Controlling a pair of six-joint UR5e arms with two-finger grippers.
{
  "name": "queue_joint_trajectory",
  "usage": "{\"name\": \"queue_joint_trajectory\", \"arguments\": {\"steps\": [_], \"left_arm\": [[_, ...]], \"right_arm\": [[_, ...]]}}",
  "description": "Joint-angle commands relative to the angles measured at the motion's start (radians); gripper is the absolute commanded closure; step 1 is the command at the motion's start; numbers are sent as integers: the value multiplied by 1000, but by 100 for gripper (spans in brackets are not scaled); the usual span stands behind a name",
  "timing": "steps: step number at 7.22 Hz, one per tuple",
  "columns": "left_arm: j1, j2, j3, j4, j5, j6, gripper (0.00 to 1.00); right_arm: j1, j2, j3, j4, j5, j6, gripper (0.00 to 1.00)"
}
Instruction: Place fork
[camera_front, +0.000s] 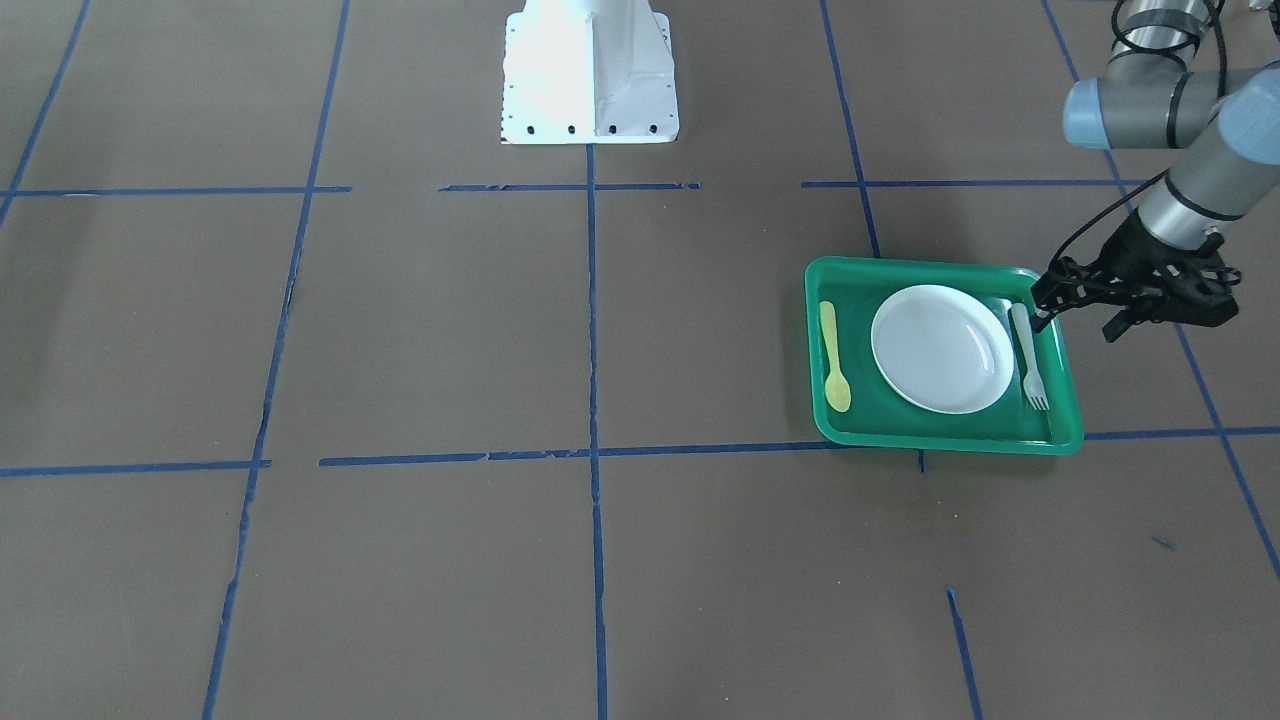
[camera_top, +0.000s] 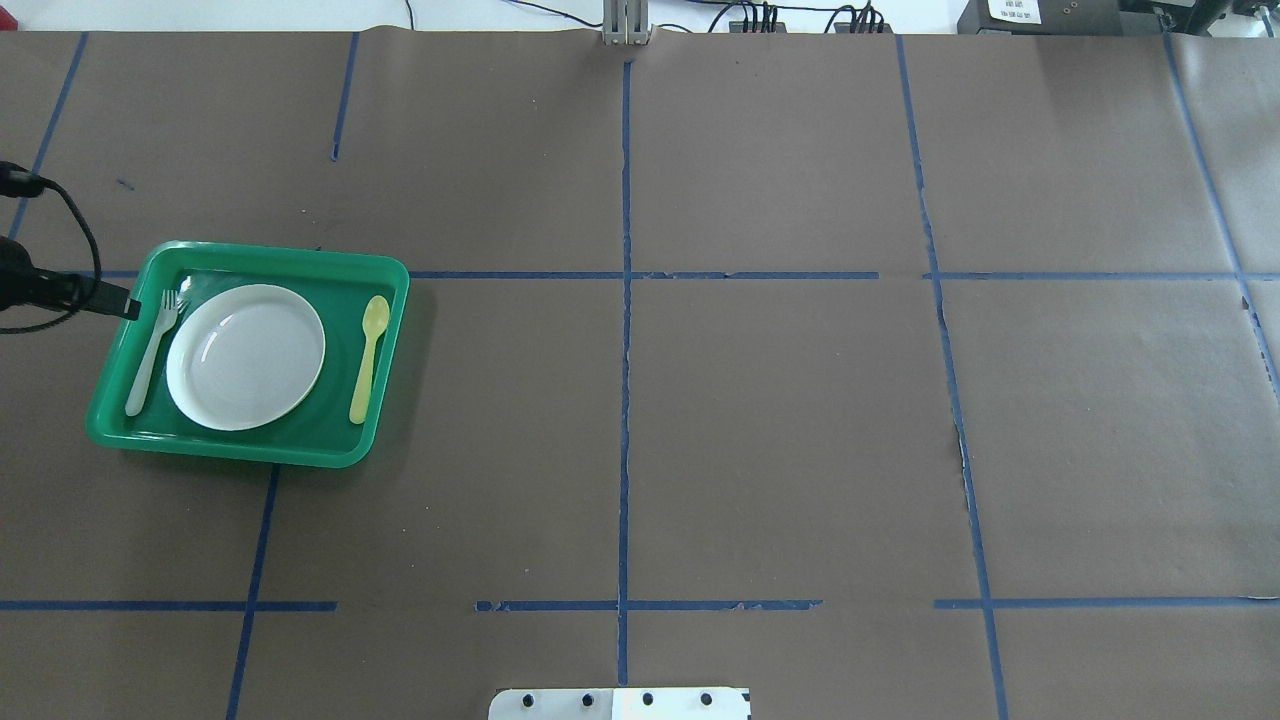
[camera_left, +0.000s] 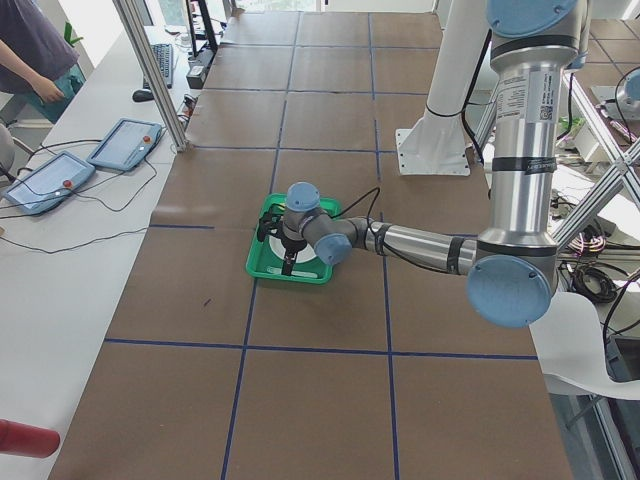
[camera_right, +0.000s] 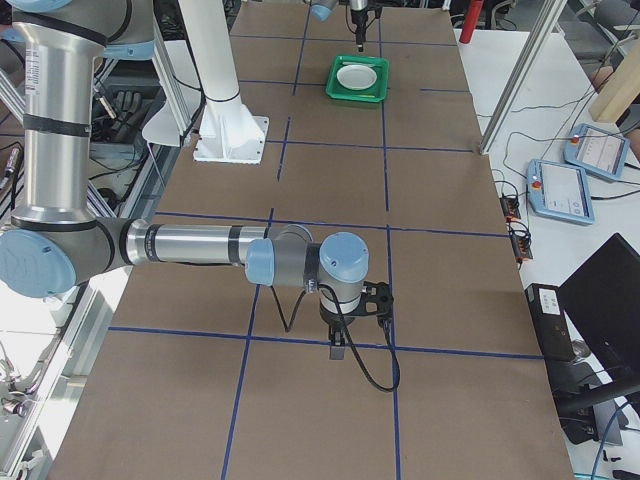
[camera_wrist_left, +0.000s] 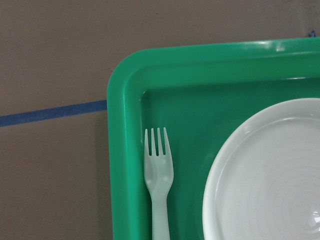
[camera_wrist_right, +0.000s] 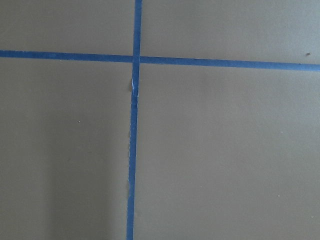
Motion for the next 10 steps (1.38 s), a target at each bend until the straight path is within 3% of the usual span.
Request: {"name": "queue_joint_trajectory", "arguments": {"steps": [1, 4, 7, 10], "left_arm": [[-140, 3, -14, 23, -87, 190, 0], [-337, -12, -9, 290, -83, 584, 0], [-454, -9, 3, 568, -89, 751, 0], [-480, 60, 22, 598, -113, 748, 0]], "right_arm": [[0, 0, 0, 0, 0, 0, 0], [0, 0, 0, 0, 0, 1, 0], [0, 0, 0, 0, 0, 0, 0], [0, 0, -1, 0, 0, 0, 0]]}}
